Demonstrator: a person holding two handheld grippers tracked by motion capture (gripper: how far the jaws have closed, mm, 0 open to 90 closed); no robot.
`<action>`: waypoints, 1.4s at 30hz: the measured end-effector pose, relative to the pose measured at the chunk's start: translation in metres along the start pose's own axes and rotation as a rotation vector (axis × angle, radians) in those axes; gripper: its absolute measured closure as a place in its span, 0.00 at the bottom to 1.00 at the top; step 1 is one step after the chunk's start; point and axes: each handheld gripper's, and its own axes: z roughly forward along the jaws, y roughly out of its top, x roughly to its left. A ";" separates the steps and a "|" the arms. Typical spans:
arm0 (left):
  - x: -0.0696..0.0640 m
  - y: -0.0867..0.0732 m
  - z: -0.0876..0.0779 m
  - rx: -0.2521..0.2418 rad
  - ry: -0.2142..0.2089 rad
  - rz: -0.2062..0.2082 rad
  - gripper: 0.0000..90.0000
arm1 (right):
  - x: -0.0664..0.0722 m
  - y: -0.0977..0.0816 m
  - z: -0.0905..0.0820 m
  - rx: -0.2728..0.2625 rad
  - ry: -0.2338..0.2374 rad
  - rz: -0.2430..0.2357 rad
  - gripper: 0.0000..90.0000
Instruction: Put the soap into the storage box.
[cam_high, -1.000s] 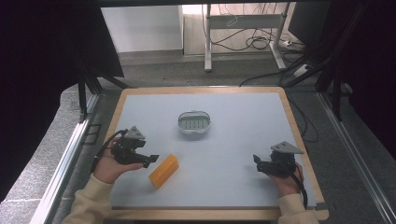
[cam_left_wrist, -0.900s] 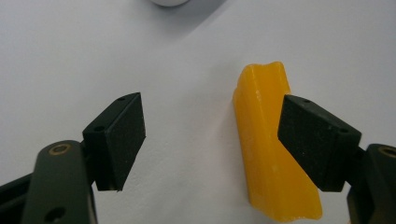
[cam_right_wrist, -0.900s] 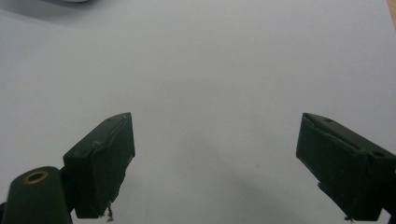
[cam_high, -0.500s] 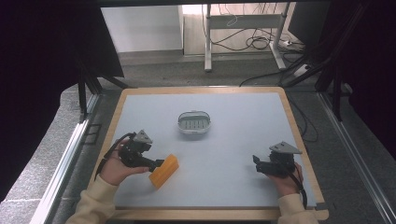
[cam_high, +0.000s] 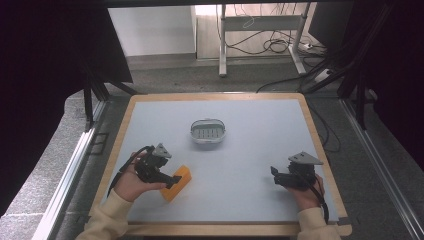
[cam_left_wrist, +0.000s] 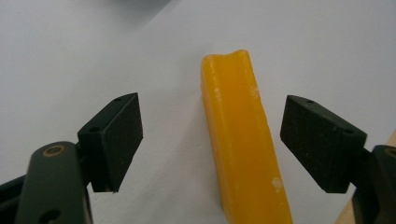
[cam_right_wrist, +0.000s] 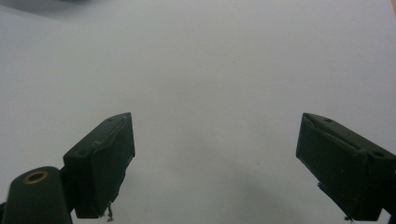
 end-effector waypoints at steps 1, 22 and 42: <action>-0.001 0.000 0.001 0.001 -0.001 -0.001 0.23 | 0.000 0.000 0.000 0.001 0.000 -0.001 0.13; -0.015 0.005 0.030 0.140 0.027 -0.038 0.34 | -0.001 -0.001 0.003 0.009 0.016 0.016 0.13; -0.020 0.009 0.050 0.220 0.031 -0.062 0.68 | -0.001 -0.001 0.006 0.036 0.005 0.014 0.13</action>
